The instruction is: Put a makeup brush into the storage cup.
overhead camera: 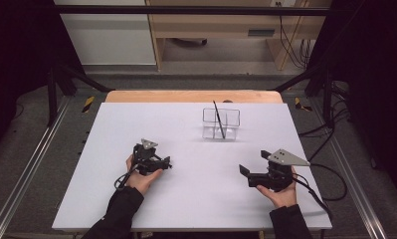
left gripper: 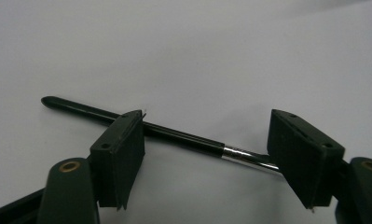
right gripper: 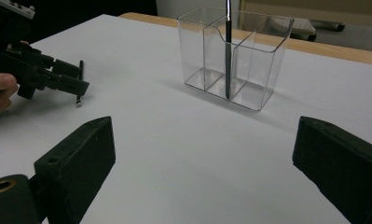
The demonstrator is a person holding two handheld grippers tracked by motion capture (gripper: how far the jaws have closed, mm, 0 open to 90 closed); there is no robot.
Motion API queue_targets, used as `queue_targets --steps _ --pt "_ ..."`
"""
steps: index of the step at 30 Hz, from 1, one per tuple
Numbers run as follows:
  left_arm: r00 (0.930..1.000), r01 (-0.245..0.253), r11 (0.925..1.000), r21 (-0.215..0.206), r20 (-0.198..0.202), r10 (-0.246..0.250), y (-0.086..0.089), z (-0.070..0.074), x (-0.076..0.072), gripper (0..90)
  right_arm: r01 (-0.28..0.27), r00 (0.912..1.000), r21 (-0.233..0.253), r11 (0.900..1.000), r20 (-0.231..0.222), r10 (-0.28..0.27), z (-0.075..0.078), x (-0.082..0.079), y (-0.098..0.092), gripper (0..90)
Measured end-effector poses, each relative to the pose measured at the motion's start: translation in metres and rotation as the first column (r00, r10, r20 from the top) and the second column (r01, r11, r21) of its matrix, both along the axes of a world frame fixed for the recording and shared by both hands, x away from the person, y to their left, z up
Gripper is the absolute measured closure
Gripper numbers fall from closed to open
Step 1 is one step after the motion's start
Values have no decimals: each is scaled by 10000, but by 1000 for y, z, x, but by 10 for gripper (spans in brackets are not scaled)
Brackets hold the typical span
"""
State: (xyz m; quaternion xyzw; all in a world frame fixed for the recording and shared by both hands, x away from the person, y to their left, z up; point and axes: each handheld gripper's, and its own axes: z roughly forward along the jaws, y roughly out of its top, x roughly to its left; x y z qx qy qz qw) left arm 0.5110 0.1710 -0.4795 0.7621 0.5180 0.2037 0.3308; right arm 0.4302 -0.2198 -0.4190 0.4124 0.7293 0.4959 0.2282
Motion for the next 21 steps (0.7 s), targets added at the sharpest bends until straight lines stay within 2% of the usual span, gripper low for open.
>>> queue_targets --steps 9,21 --pt "9998 -185 9997 181 -57 186 0 2 -2 372 36 10000 33 10000 -2 -36 1 -1 -1 63" --pt "9992 -37 9996 -276 -399 26 9 6 -5 527 32 10000 1 10000 -8 -32 2 -1 -1 63"
